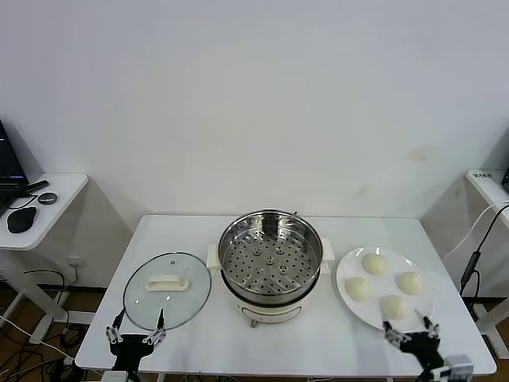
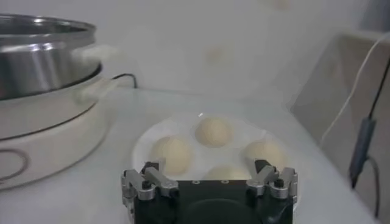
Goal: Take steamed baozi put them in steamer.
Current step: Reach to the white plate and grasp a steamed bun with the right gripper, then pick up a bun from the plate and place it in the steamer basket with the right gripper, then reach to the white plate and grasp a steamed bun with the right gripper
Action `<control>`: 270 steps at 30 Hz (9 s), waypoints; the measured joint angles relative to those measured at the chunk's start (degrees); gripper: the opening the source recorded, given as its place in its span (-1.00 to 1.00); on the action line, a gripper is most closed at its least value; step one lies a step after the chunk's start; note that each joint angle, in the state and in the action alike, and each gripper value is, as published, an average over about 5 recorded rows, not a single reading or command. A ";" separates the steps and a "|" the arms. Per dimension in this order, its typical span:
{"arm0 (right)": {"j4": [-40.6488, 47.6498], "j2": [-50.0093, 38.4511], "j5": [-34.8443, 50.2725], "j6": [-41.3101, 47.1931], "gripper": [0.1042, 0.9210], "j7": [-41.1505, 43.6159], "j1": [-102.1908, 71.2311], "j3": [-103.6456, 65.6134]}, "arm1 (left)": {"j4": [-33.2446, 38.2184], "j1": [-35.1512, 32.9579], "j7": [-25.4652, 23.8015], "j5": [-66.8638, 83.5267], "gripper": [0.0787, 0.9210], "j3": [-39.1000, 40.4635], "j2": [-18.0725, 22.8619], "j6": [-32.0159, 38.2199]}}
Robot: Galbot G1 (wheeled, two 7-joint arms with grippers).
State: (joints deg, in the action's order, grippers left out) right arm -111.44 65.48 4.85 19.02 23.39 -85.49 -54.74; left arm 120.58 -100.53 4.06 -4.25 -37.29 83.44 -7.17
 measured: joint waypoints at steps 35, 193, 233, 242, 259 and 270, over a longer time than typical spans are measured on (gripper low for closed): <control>50.92 -20.88 -35.02 -21.98 0.76 47.11 69.51 63.37 | 2.20 -3.14 0.09 -0.37 0.77 -2.14 2.49 -1.13; 42.53 -14.68 -1.49 -14.23 0.76 50.97 112.72 105.79 | 0.08 -0.83 3.52 1.49 0.77 -1.32 2.04 -2.75; 36.81 -23.75 -20.04 3.21 0.76 49.35 75.52 87.41 | -2.88 -0.42 3.05 2.82 0.77 -1.87 2.32 -3.59; 39.36 -21.50 -21.72 2.89 0.76 48.38 74.20 86.44 | -3.53 -0.02 3.03 2.85 0.77 -1.82 2.23 -3.68; 41.23 -20.07 -24.16 2.63 0.76 48.80 72.93 85.27 | -3.78 -0.04 3.11 2.92 0.77 -1.78 2.15 -3.67; 41.15 -20.28 -24.30 2.74 0.24 48.55 72.42 84.35 | -3.78 -0.25 3.23 2.73 0.77 -1.53 2.35 -3.65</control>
State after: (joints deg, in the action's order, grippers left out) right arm -70.29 45.20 -19.45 21.77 71.95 -13.07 29.62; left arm 116.80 -100.78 7.29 -1.53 -38.81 85.80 -10.81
